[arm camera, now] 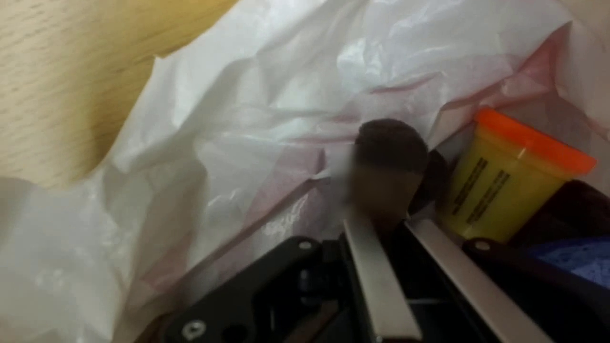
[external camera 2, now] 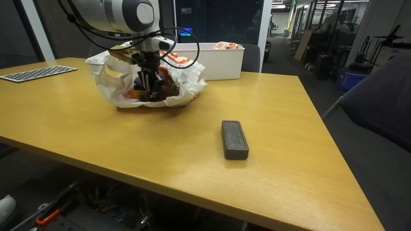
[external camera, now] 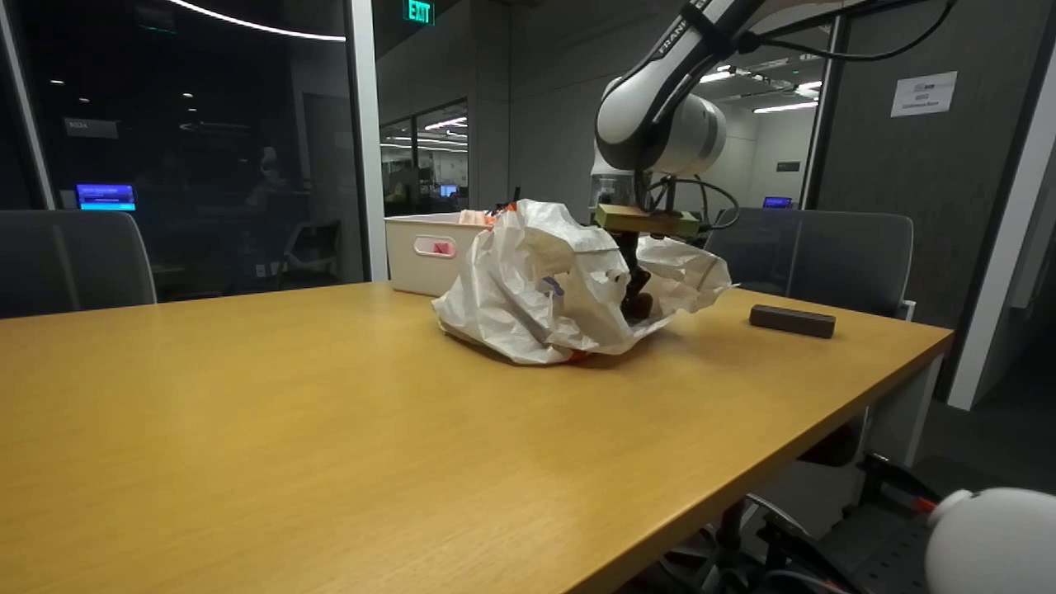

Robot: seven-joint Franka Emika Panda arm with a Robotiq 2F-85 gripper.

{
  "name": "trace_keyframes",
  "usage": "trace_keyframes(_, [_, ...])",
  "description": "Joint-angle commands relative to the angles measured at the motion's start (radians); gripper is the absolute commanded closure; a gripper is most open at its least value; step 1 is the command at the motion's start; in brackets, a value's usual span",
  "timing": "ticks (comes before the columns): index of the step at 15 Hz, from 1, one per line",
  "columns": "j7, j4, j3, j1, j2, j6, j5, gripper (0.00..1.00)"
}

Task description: Remove the items from the plastic bag and place them on the table.

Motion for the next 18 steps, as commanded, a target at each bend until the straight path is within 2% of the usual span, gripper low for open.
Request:
trace_keyframes(1, [0.039,-0.045,-0.012,0.009,-0.129,-0.026,-0.067,0.97])
trace_keyframes(3, [0.010,-0.056,-0.004,-0.002,-0.202,-0.068,-0.049,0.97])
trace_keyframes(5, [-0.085,-0.060,0.002,-0.012,-0.279,-0.155,0.031,0.97])
trace_keyframes(7, [-0.241,-0.056,-0.012,-0.007,-0.359,-0.331,0.183,0.97])
trace_keyframes(9, [-0.329,-0.067,-0.027,-0.002,-0.441,-0.488,0.262,0.97])
trace_keyframes(12, [-0.474,-0.031,-0.089,-0.022,-0.499,-0.724,0.341,0.97])
trace_keyframes(14, [-0.517,-0.009,-0.128,-0.042,-0.514,-0.852,0.364,0.97])
trace_keyframes(17, [-0.646,0.025,-0.216,-0.082,-0.506,-0.976,0.434,0.97])
trace_keyframes(18, [-0.659,0.011,-0.232,-0.099,-0.521,-0.962,0.474,0.97])
